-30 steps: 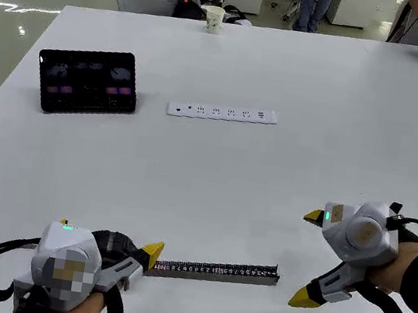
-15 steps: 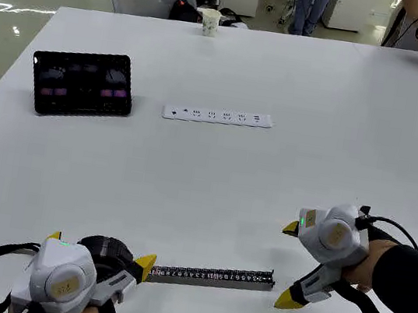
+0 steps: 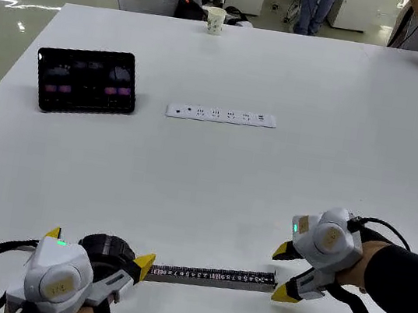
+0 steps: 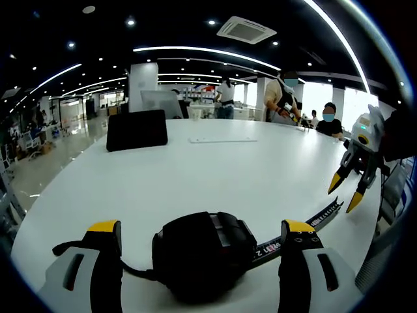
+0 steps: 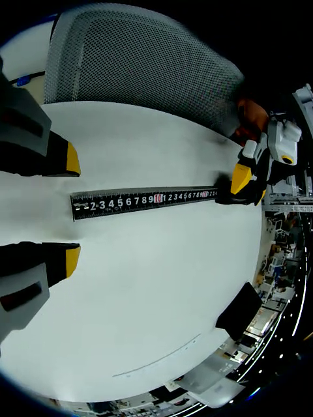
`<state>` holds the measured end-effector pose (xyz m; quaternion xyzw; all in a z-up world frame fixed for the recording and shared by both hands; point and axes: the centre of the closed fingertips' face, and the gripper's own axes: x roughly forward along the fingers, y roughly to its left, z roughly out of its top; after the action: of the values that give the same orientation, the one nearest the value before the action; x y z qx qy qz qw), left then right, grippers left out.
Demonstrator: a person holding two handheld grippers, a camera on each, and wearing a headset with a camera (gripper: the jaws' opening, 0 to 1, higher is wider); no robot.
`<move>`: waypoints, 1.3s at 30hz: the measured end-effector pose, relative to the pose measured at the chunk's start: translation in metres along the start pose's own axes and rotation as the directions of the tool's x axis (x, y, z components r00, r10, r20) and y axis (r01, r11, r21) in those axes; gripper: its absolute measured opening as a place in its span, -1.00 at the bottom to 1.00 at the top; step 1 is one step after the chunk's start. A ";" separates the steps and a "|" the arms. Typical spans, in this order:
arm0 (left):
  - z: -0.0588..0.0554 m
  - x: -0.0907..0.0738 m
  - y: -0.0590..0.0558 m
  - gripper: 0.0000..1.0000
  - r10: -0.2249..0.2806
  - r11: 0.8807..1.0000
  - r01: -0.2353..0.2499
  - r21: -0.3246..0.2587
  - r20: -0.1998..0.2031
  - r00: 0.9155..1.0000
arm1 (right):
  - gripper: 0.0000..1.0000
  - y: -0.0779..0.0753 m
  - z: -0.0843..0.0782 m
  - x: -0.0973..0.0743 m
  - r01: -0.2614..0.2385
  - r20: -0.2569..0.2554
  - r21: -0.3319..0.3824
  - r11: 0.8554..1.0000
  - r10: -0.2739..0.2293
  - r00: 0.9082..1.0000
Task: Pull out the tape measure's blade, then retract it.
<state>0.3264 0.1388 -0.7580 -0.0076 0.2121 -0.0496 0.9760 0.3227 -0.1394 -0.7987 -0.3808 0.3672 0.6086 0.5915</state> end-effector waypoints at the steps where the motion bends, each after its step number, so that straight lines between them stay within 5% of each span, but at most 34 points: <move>1: 0.000 0.000 0.000 0.98 0.001 1.000 -0.001 0.000 0.000 1.000 | -0.30 0.000 -0.002 0.001 -0.004 -0.007 -0.009 1.000 0.004 1.000; 11: -0.001 0.000 0.003 0.98 0.010 1.000 -0.010 -0.002 -0.001 1.000 | -0.59 0.001 -0.004 0.004 -0.022 -0.020 -0.029 0.999 0.021 1.000; 28: -0.003 0.002 0.001 0.92 0.006 1.000 -0.006 0.003 -0.007 1.000 | -0.75 0.002 -0.005 0.010 -0.049 -0.074 -0.036 0.998 0.046 0.996; 39: -0.011 0.002 -0.001 0.58 -0.004 1.000 0.003 -0.023 -0.051 0.999 | -0.78 0.001 -0.005 0.011 -0.044 -0.085 0.005 0.999 0.044 0.995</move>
<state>0.3240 0.1380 -0.7690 -0.0178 0.2373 -0.0490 0.9700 0.3222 -0.1395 -0.8106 -0.3973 0.4013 0.6041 0.5623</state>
